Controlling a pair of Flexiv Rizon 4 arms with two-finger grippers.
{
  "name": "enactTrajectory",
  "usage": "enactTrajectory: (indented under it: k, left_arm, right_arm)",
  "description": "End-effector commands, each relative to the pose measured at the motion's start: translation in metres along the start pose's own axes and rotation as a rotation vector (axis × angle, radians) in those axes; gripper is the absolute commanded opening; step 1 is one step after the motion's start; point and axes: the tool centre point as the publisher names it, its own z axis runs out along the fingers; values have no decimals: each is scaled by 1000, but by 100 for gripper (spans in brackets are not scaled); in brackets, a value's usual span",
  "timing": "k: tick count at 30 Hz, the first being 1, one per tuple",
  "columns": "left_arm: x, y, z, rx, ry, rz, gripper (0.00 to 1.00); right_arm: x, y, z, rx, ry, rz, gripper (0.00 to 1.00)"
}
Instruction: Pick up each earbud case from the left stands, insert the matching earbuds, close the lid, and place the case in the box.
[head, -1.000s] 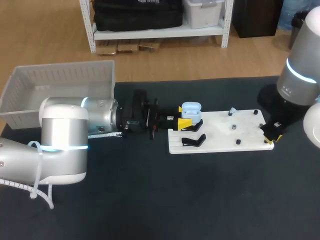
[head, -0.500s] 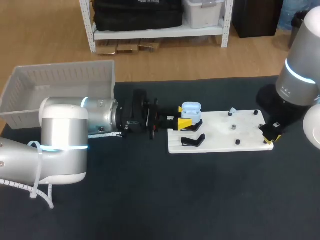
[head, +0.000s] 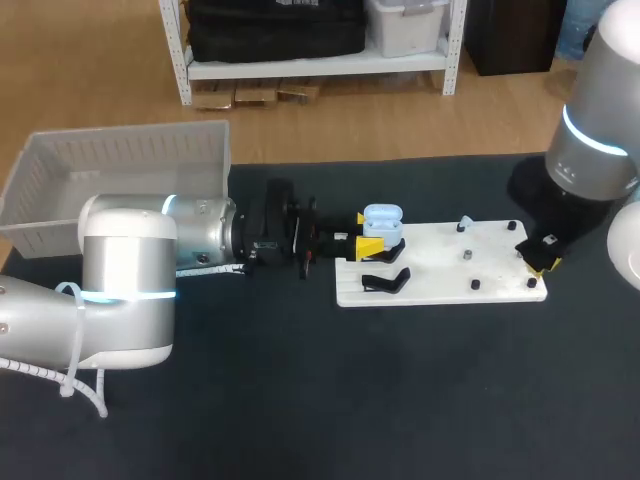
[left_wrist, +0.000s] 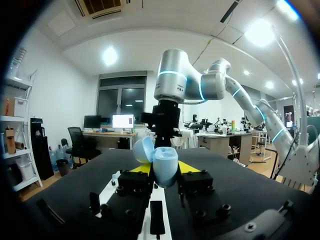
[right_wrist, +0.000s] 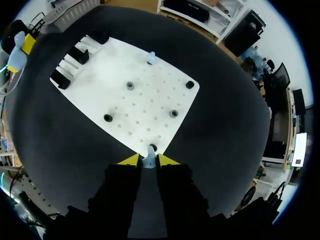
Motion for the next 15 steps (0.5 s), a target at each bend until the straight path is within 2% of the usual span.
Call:
enactTrajectory:
  k: [1, 5, 7, 8, 15]
  left_arm:
    - [1, -1, 1, -6, -2, 3, 0]
    - [1, -1, 1, -6, -2, 3, 0]
    - [1, -1, 1, -6, -2, 3, 0]
    - [1, -1, 1, -6, -2, 3, 0]
    - [1, -1, 1, -6, -2, 3, 0]
  right_arm:
    - [0, 14, -41, 59, 2, 12, 0]
    - [-11, 27, -73, 79, 11, 44, 0]
    - [-17, 37, -91, 98, 43, 83, 0]
    - [-20, 43, -99, 80, 48, 116, 0]
    - [-40, 87, -133, 77, 80, 158, 0]
